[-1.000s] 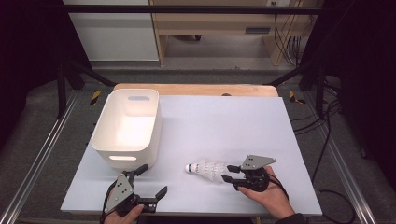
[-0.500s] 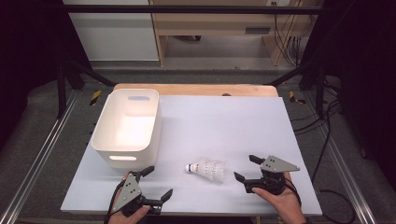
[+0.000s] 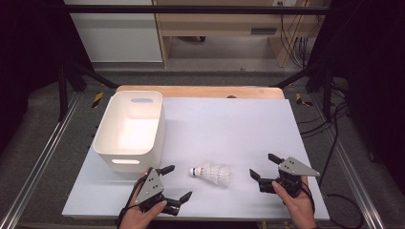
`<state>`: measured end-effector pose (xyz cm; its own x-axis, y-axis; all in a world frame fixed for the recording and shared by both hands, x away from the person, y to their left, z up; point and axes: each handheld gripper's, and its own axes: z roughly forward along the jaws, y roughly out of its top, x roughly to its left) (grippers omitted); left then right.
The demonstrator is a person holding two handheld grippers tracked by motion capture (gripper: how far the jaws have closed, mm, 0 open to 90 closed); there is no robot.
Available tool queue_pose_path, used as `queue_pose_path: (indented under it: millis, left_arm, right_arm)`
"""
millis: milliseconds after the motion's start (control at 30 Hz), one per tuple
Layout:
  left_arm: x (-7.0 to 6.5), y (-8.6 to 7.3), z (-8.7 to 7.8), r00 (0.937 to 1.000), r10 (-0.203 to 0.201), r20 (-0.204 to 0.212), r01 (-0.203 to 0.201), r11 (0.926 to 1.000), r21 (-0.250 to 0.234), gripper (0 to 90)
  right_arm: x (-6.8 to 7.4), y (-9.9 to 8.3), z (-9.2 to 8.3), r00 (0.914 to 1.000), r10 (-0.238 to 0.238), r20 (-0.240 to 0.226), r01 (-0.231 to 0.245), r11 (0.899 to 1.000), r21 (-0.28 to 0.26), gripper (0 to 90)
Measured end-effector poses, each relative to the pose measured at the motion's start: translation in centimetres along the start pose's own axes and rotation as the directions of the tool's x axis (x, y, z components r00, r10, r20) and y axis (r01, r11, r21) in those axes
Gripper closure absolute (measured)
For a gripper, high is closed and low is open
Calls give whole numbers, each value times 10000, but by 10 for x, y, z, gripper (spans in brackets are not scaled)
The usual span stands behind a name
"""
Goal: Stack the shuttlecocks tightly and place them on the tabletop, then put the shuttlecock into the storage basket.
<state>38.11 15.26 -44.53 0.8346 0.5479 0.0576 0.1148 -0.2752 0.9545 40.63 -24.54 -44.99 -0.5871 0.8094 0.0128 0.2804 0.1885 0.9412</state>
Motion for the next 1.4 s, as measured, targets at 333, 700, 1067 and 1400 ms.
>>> queue_pose_path:
  millis: [333,700,1067,1400]
  left_arm:
    - [5,21,31,9982,214,556,-250,9976,653,27]
    - [10,37,45,9906,730,1156,-888,9865,1379,27]
    - [17,49,60,9837,1102,1420,-1379,9694,2032,27]
    - [18,39,71,9802,985,1720,-1401,9582,2493,30]
  right_arm:
    - [-1,-4,3,9945,-565,877,601,9974,-393,106]
    - [0,-6,4,9963,-523,682,553,9975,-436,76]
    - [-2,-10,4,9977,-445,511,465,9982,-377,73]
    - [-2,-11,3,9986,-359,398,375,9985,-399,65]
